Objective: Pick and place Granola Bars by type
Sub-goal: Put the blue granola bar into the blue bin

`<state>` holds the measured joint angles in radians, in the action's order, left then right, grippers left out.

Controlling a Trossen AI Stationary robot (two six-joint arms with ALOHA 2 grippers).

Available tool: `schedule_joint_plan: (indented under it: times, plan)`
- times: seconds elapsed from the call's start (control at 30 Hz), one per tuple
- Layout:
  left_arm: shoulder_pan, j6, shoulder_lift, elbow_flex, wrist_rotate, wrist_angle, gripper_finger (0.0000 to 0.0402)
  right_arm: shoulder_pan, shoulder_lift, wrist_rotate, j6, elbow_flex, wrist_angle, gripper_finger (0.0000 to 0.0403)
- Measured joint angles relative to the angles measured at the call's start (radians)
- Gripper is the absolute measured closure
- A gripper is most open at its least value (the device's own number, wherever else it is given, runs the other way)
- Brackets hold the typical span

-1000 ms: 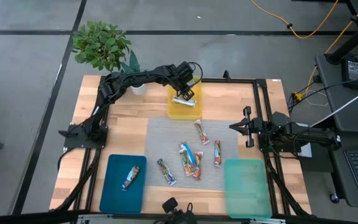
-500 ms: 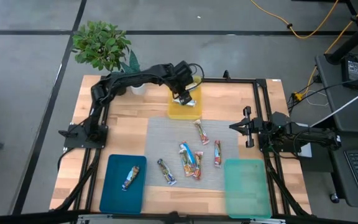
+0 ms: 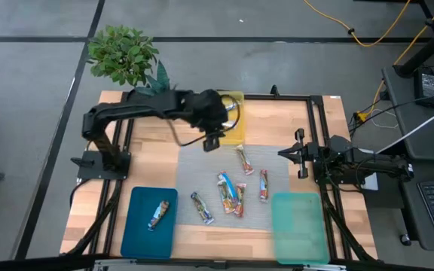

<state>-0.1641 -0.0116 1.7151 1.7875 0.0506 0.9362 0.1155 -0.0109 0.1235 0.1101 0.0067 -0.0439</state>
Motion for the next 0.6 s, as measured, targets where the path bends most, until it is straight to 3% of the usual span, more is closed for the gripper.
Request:
schedule_joint_plan:
  times: [0.37,0.6]
  plan:
    - [0.243,-0.079,-0.065,-0.005,-0.046,0.280,0.0283,0.000,0.000,0.000,0.000,0.000,0.000,0.0381]
    - [0.391,-0.027,-0.066,-0.154,-0.059,0.199,0.0288,0.000,0.000,0.000,0.000,0.000,0.000,0.0381]
